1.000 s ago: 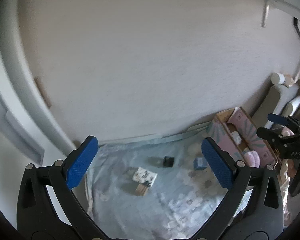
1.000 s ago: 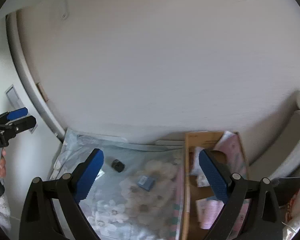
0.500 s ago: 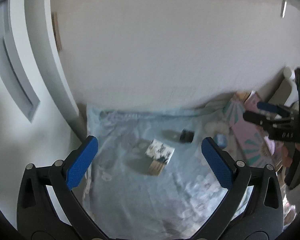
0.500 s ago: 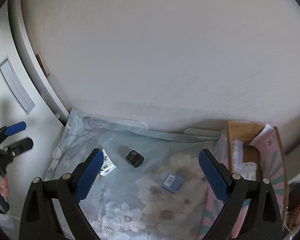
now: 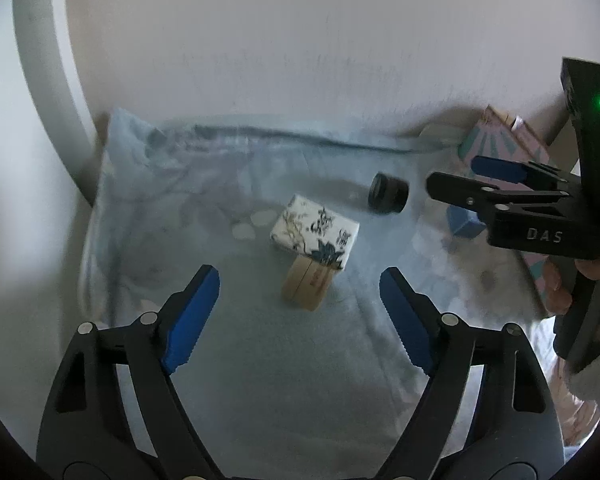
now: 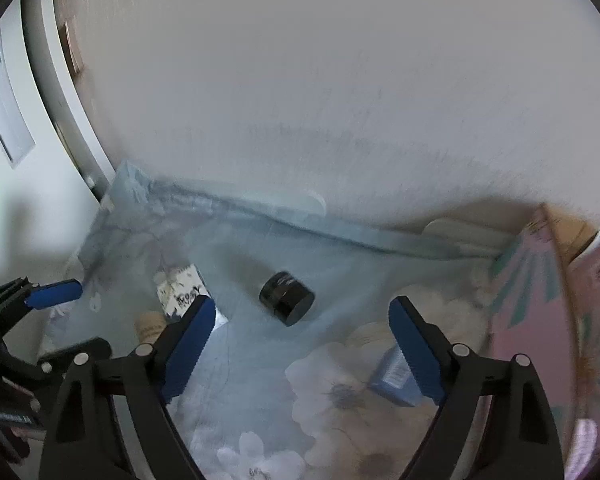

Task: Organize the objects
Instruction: 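Grasp beige cylindrical jar with left tool while right tool grasps black lens cap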

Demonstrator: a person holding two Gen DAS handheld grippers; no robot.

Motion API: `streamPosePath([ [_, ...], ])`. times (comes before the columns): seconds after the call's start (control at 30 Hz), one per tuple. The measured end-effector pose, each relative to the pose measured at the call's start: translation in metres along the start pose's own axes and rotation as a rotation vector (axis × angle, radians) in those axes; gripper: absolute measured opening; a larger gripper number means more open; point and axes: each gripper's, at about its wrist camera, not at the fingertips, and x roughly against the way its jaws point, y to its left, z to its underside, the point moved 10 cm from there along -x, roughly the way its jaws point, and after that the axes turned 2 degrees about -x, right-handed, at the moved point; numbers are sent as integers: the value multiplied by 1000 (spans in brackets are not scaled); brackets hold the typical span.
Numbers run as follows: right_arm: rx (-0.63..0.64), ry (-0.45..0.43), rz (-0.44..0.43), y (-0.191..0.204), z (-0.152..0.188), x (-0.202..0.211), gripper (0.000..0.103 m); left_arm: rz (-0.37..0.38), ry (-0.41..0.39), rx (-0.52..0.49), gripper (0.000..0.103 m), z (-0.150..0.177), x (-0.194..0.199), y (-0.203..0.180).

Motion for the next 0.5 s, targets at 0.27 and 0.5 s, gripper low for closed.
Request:
streamPosePath([
  [0.27, -36, 37, 9, -3, 13, -45, 75, 23, 6, -17, 73, 9, -31, 3],
  [0.5, -49, 30, 10, -6, 12, -61, 66, 27, 5, -67, 69, 10, -43, -1],
])
